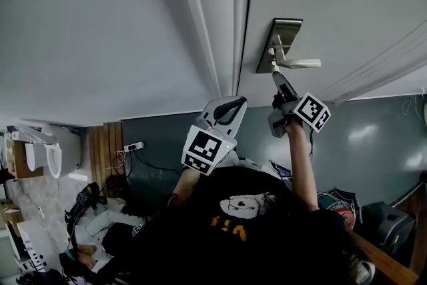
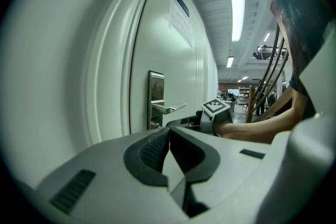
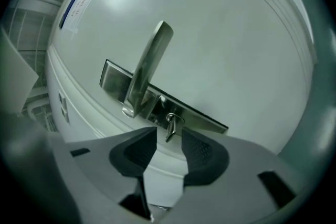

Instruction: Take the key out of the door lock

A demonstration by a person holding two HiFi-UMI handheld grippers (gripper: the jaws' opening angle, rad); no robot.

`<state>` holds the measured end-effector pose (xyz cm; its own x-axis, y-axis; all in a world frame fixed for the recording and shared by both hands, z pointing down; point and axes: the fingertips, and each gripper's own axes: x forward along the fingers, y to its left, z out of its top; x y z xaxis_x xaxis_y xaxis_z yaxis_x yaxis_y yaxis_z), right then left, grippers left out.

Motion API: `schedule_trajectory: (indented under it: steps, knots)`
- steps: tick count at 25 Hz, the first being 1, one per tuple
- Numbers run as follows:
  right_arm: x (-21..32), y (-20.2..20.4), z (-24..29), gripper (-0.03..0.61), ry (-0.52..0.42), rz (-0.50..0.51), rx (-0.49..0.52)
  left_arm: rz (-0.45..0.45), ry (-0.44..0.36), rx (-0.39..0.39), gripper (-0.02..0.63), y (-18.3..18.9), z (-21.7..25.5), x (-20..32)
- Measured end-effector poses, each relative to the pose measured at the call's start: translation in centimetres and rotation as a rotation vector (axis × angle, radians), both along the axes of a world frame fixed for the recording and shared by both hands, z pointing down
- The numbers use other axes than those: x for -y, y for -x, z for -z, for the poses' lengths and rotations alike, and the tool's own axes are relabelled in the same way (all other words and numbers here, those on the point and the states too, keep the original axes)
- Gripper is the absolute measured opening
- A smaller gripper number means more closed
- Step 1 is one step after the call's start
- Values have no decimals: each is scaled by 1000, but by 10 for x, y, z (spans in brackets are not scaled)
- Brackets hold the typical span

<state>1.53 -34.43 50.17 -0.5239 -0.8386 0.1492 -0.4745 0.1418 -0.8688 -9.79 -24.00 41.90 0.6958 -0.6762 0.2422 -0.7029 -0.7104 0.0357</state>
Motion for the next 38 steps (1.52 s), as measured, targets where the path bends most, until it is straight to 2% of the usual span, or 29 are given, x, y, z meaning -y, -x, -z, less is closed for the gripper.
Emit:
schedule_trajectory:
  steps: [5,10,16,19,26,38]
  knots:
    - [14,1,-8,122,36,-34,87,-16,2,0,8,5,0,6]
    - [25,2,-11,102,33,-56,143,-36,8,0,8,7,-5,10]
    - [25,5,-7,48,-3,-87,146,-52,8,-6,8,9,-5,14]
    - [25,4,-7,44,-9,-105,153,-65,7,-8,8,7,-5,14]
    - [24,0,-11,26,31,-172,304,-101,5,-10,8,4,-5,12]
    - [20,0,-5,23,52,-226,315,-152,2,2,8,7,-8,0]
